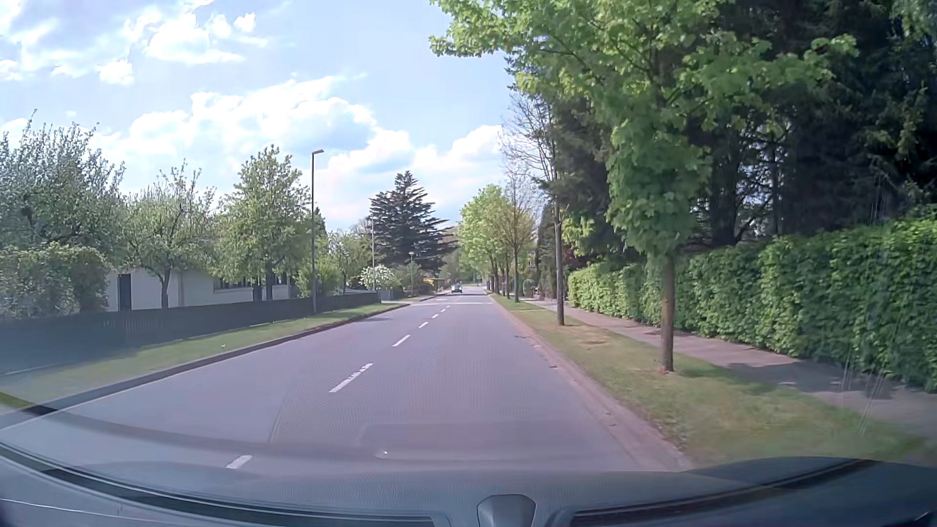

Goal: Follow the waypoints while adhering to traffic rules and regulations

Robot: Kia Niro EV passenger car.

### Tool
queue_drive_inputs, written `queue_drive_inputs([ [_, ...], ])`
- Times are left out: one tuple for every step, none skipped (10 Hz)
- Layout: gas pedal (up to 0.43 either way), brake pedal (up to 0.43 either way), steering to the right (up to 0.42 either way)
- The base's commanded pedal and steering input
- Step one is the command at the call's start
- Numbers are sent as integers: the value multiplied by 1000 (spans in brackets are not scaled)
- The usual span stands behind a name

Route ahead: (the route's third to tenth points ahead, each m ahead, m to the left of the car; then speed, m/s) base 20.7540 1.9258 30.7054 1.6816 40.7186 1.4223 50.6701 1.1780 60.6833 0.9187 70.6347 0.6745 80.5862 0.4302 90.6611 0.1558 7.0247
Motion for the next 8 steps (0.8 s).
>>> queue_drive_inputs([
  [110, 0, 1],
  [110, 0, 1],
  [110, 0, 1],
  [110, 0, 1],
  [110, 0, 1],
  [110, 0, 2],
  [110, 0, 3],
  [110, 0, 3],
])
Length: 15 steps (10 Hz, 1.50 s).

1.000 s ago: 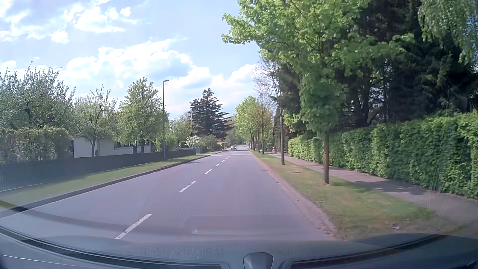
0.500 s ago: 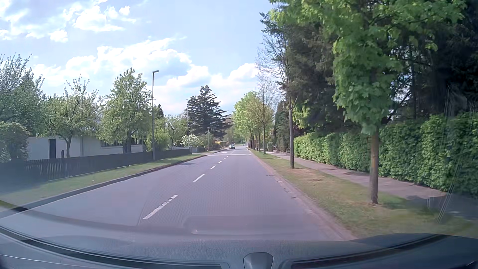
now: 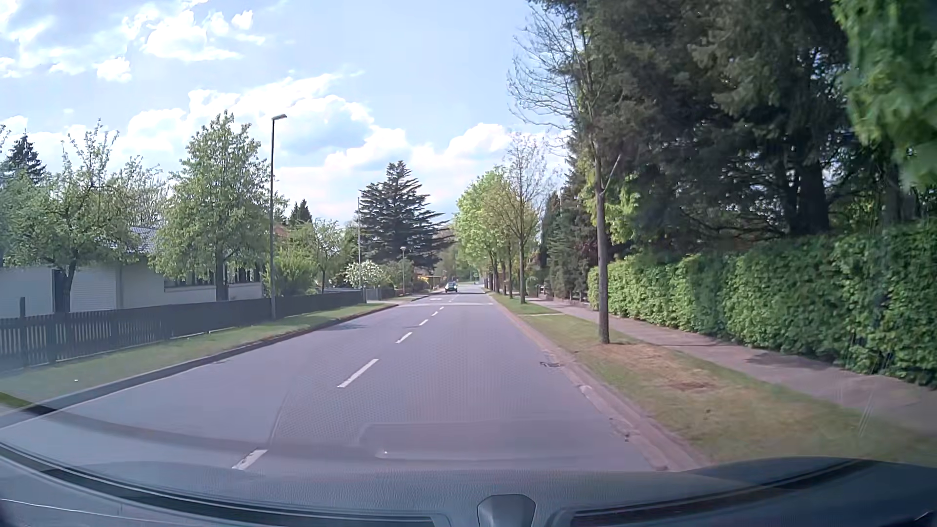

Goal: Follow the waypoints while adhering to traffic rules and regulations

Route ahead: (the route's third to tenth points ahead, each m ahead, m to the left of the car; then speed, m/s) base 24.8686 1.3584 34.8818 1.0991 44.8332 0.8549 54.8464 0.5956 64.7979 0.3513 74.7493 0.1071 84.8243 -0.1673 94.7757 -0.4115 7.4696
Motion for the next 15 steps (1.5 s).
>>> queue_drive_inputs([
  [110, 0, 3],
  [110, 0, 3],
  [110, 0, 3],
  [110, 0, 3],
  [110, 0, 4],
  [110, 0, 4],
  [110, 0, 4],
  [110, 0, 4],
  [110, 0, 4],
  [110, 0, 4],
  [110, 0, 4],
  [98, 0, 4],
  [98, 0, 4],
  [87, 0, 2],
  [67, 0, 1],
])
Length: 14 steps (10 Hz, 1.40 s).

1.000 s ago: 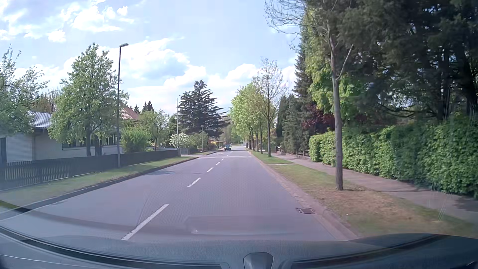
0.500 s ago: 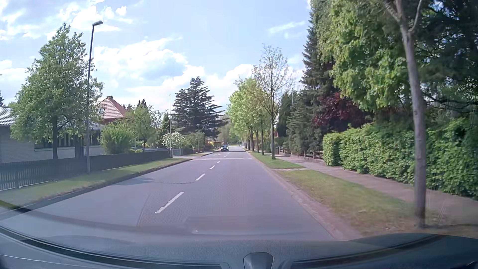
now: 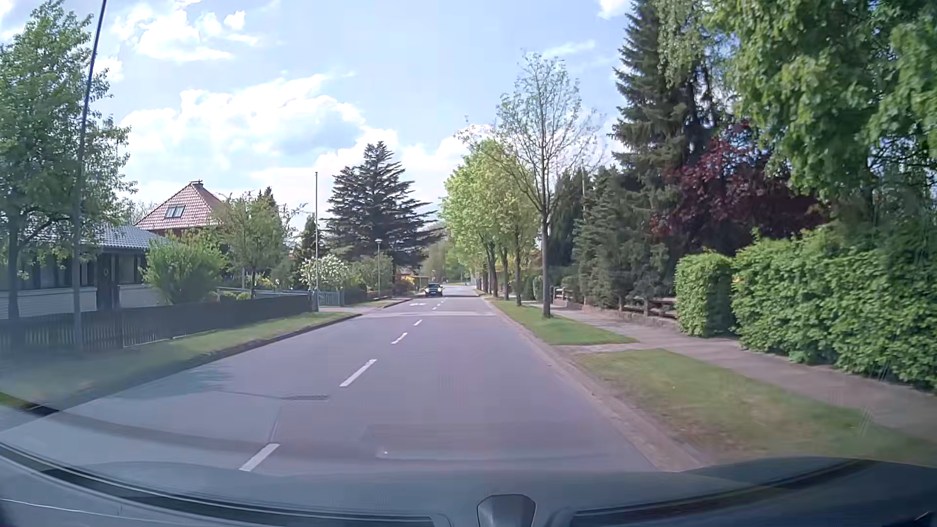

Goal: Follow the waypoints while adhering to traffic rules and regulations

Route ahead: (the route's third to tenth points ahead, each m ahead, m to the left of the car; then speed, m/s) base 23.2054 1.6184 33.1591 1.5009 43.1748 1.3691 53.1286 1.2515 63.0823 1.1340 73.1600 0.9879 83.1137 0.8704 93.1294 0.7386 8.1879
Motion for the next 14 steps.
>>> queue_drive_inputs([
  [67, 0, 1],
  [67, 0, 1],
  [67, 0, 2],
  [67, 0, 1],
  [59, 0, 1],
  [20, 0, 1],
  [0, 0, 0],
  [0, 0, 0],
  [0, 0, 0],
  [0, 0, -4],
  [0, 0, -9],
  [0, 0, -11],
  [0, 0, -10],
  [0, 0, -8],
])
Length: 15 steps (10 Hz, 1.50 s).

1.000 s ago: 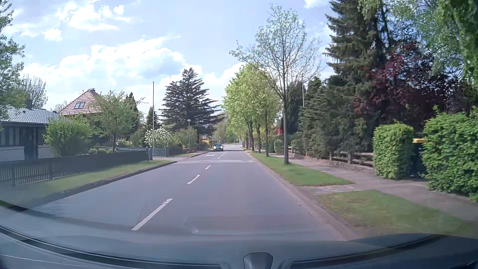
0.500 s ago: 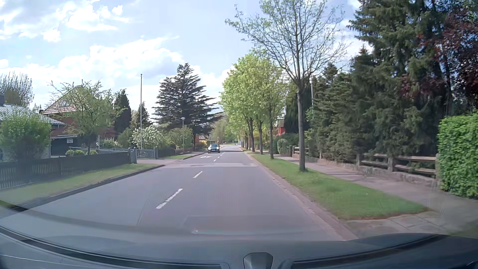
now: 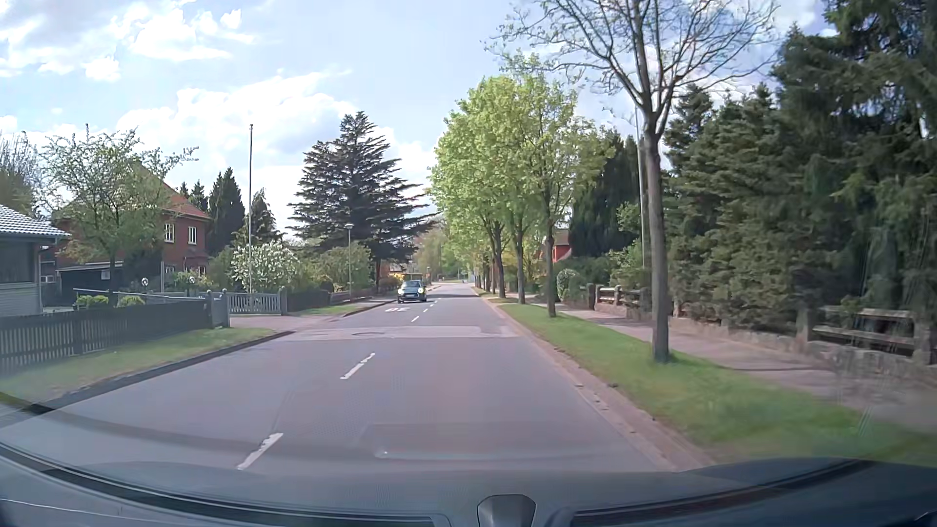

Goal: Follow the waypoints while adhering to traffic rules and regulations

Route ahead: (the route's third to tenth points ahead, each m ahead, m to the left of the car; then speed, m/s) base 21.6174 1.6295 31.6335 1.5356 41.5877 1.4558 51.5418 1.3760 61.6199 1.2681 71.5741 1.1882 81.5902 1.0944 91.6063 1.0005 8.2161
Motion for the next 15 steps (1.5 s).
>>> queue_drive_inputs([
  [0, 0, -3],
  [0, 0, -3],
  [0, 0, -3],
  [0, 0, -3],
  [0, 0, -3],
  [8, 0, -3],
  [8, 0, -3],
  [20, 0, -3],
  [28, 0, -5],
  [28, 0, -8],
  [28, 0, -8],
  [28, 0, -8],
  [28, 0, -8],
  [28, 0, -8],
  [28, 0, -5],
])
